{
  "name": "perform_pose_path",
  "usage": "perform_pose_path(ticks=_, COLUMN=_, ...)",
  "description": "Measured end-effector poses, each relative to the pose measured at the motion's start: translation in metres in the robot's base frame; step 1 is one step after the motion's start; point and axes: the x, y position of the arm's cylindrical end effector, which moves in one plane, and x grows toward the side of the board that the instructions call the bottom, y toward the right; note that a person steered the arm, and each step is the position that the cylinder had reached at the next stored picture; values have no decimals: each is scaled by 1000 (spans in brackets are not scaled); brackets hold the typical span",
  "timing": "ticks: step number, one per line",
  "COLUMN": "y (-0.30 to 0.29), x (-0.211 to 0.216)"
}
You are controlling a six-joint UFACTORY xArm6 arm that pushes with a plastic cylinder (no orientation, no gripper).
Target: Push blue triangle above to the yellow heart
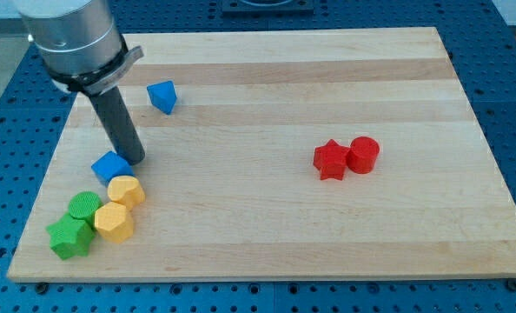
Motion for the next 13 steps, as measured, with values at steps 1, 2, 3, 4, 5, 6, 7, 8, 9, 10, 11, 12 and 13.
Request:
perform_pose_path(ticks=1, y=-10, x=14)
perform_pose_path(ticks=2, y=-17, x=20)
perform_pose_path(ticks=3, y=-8, x=-24)
perform_pose_path(ticks=4, y=-1, x=-78)
perform_pose_path(ticks=5, y=-27, x=-124)
perform_pose_path(ticks=6, y=-27, x=-124)
perform_pose_path(ticks=7, y=-16, x=-141)
perform_pose_path(ticks=8, y=20, x=-172)
perform_pose_path(ticks=9, y=20, x=-167)
perform_pose_path(ticks=10, y=20, x=-146)
perform_pose_path(ticks=11, y=20, x=-121)
perform_pose_path(ticks=12, y=20, x=-78)
perform_pose_path(ticks=13, y=20, x=-46)
